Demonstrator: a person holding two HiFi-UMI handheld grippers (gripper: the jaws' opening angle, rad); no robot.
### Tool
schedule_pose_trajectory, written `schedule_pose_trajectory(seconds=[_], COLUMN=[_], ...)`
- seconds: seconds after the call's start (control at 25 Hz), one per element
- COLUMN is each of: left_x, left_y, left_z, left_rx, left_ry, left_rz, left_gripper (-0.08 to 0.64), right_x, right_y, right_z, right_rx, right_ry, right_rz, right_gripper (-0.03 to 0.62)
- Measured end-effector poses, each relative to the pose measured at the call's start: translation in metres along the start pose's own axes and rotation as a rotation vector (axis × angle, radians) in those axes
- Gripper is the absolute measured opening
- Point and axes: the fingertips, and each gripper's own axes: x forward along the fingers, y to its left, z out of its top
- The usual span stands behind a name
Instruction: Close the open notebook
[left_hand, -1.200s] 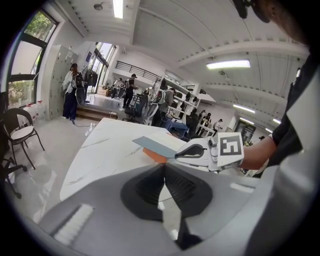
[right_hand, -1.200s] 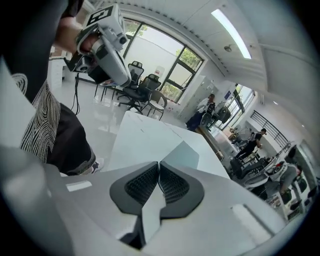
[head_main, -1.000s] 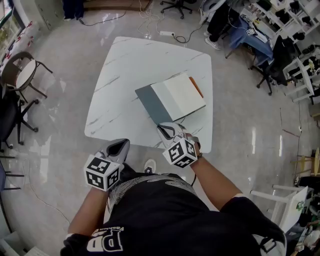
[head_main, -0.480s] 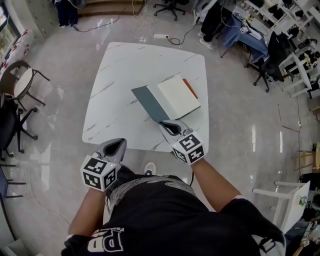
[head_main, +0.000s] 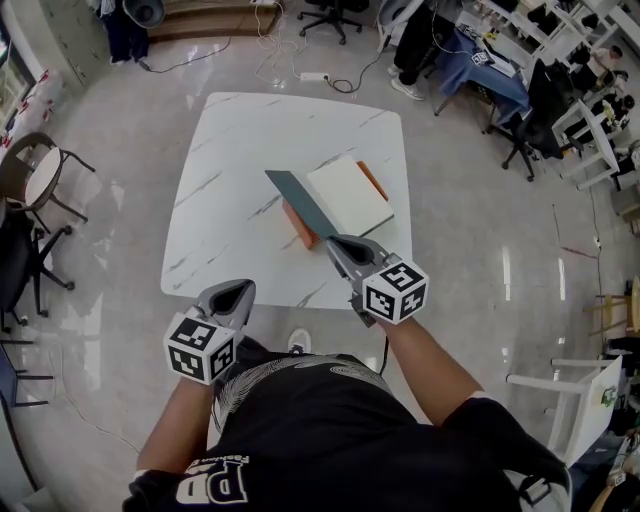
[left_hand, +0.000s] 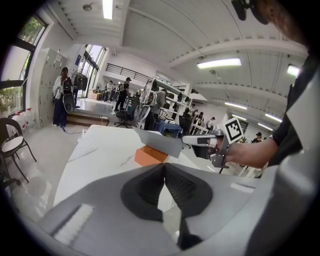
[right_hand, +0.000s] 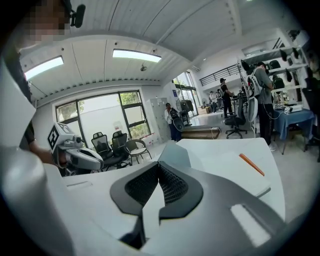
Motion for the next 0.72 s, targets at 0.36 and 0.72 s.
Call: schedule_pose_trajectory(seconds=[0.36, 0.72], left_x=[0.009, 0.013], left_y=[-0.001, 0.003], left_z=[0.006, 0.014], left_rx=[0.016, 0.021], left_ry=[-0.007, -0.015], left_rz=[-0.012, -0.005], left_gripper=[0.058, 0.058], right_x=[-0.013, -0.033], right_y=[-0.023, -0.061], right_z=[0.019, 0.03], right_rx=[0.04, 0.22], right_ry=[-0.063, -0.168], right_rz=[-0.041, -0.107], right_gripper=[0.005, 0.006])
